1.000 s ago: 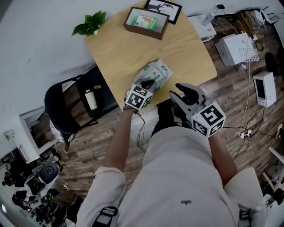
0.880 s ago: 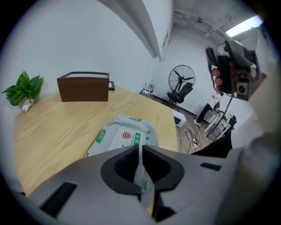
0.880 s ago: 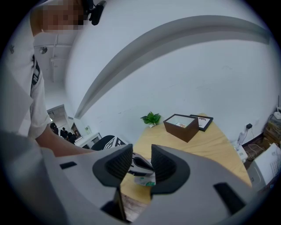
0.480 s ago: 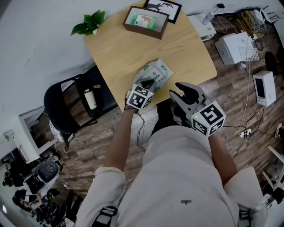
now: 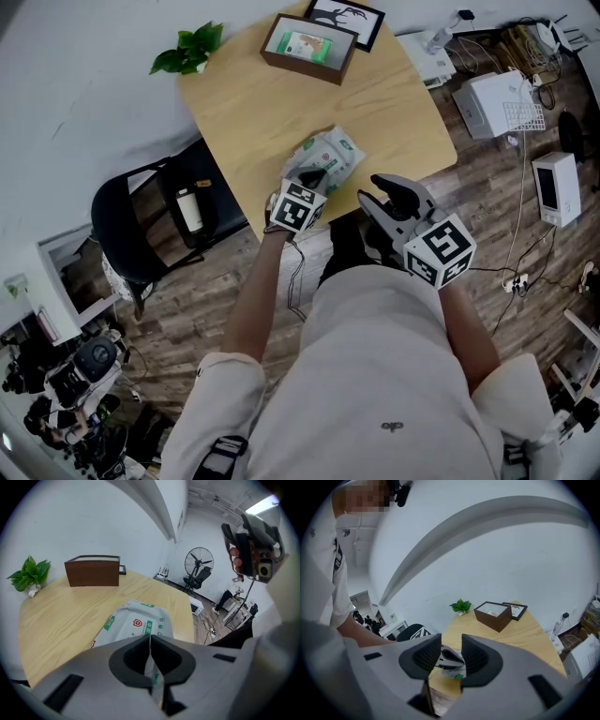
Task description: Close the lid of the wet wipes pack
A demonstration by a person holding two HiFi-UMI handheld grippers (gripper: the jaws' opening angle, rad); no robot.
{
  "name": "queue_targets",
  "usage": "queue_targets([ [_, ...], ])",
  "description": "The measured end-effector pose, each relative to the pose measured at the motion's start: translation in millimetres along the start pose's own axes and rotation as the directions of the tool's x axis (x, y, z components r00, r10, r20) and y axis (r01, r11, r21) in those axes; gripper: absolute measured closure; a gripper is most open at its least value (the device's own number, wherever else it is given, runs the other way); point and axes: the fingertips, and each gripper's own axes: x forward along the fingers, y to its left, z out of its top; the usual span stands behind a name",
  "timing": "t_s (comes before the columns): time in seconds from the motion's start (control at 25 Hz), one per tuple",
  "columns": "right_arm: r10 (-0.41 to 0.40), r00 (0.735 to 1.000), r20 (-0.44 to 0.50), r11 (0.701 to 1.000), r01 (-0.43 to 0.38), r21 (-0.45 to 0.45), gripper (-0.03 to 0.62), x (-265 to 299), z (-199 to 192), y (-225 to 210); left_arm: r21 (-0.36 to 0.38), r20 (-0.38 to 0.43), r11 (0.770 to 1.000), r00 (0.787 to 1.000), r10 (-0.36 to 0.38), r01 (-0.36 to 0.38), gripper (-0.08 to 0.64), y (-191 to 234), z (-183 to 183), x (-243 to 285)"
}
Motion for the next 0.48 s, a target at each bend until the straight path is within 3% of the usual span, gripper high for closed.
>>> queue_targets([
  [0.48, 0.002, 1.000, 0.019, 1.000, -0.002, -0.011, 0.462, 2.1, 2.2, 4.5, -0.020, 0.006, 0.999, 0.999, 0.048, -0.047, 0.548, 1.8, -0.6, 1.8],
])
